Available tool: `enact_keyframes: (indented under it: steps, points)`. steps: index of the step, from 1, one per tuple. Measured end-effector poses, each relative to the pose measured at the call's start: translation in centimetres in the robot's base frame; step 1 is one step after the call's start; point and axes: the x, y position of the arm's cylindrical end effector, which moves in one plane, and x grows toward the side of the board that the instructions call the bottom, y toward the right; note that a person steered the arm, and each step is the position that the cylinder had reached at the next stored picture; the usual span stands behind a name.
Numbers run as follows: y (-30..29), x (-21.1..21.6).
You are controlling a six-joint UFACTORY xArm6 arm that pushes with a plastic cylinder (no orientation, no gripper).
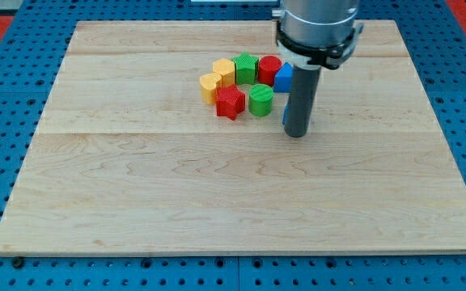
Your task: Push blue cube closer to the green circle
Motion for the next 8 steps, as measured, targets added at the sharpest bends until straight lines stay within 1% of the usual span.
enact_keyframes:
  steps: [2,8]
  points:
    - [3.2,0.0]
    - [1.2,-0.8]
